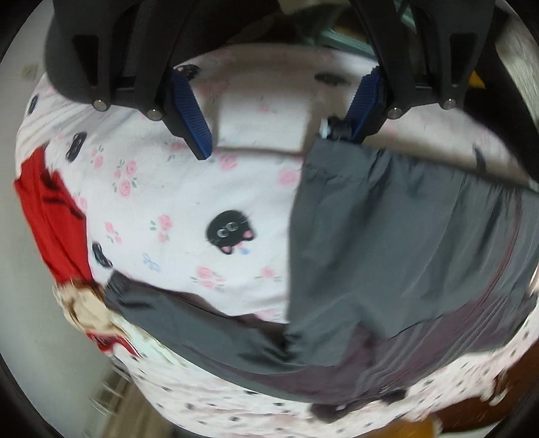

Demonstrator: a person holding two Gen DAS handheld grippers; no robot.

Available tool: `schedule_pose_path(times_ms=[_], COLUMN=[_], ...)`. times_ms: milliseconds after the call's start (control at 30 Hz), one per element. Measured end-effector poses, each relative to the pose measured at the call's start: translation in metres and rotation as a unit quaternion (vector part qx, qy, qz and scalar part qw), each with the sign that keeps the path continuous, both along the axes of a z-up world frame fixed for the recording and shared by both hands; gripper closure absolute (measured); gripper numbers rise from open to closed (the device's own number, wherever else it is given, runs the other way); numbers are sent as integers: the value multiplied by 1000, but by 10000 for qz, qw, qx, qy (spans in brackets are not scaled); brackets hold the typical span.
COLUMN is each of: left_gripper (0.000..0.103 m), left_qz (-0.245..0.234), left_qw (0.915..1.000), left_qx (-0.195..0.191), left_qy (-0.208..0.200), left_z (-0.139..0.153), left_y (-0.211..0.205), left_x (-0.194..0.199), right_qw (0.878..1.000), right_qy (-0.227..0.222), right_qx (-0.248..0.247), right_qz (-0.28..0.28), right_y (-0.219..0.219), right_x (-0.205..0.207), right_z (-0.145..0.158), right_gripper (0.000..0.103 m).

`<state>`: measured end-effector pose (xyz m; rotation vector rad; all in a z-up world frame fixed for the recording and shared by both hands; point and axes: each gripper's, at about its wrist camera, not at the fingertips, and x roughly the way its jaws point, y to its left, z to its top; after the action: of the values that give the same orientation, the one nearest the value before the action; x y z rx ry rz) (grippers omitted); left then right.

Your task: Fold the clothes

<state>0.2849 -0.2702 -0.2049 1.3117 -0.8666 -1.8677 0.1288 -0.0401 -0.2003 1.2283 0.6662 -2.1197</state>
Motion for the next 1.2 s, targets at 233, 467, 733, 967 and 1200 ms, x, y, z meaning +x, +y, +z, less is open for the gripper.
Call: schedule_pose_path(times_ms=[233,467,733,967,1200], left_gripper=[7,7,7,7,7], left_qz=[-441,-648,-848,-873,-818], left_qw=[9986,9939,9730,9551,9173], left_qx=[-106,833,1656,1955,3234], left_qy=[-254,316,1366,2049,2174], left_z=[0,44,102,135,100], left_y=[11,7,-8,-23,-43], left_x=[9,29,27,-3,-63], right_qw=[9977,9892,9867,9794,9660], right_qy=[56,-371,-26,-447,-1117], right_qx=[145,-930,-1051,-1249,-1585], right_qz=[666,1067,1243,1524,1708], right_y=[2,4,-51,-99,-128], right_x=[14,-8,-44,-64,-83], right_z=[21,80,82,66,51], right_gripper=[25,25,28,29,28])
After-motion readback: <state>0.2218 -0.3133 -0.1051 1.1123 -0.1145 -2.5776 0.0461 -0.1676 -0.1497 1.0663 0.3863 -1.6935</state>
